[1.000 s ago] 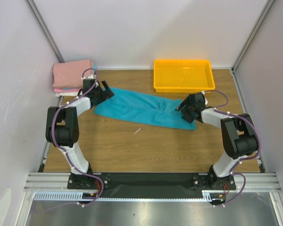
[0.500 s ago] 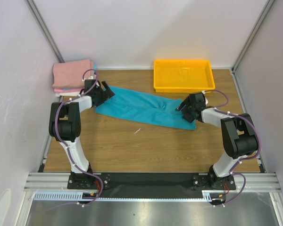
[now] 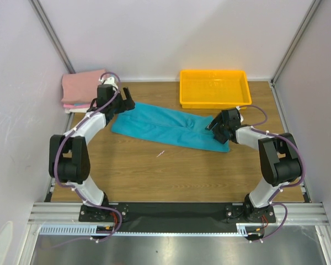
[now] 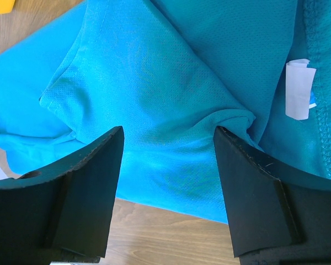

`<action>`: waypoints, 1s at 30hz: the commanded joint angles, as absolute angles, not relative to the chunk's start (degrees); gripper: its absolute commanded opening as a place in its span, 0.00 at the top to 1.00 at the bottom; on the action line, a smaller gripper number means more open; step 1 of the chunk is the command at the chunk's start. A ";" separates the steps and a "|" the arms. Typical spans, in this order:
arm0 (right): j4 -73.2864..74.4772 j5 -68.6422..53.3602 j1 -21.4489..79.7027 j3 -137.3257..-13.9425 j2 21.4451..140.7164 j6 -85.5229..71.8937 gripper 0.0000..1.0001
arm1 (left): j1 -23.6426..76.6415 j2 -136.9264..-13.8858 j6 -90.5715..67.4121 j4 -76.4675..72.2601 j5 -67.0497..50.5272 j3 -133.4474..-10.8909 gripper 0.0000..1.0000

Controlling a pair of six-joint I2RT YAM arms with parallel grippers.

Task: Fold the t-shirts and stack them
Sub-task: Fold the tshirt

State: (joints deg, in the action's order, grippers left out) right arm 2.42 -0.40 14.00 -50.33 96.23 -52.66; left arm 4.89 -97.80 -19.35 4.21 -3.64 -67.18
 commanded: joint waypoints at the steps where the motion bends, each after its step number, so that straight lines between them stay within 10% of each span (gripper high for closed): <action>1: 2.29 1.14 13.71 -51.07 95.98 -51.42 0.29 | 7.64 -94.83 -12.66 3.43 -6.15 -67.42 0.04; 30: 1.23 2.28 9.93 -48.51 95.36 -45.88 0.29 | 17.31 -101.87 -42.71 17.04 4.47 -54.69 0.05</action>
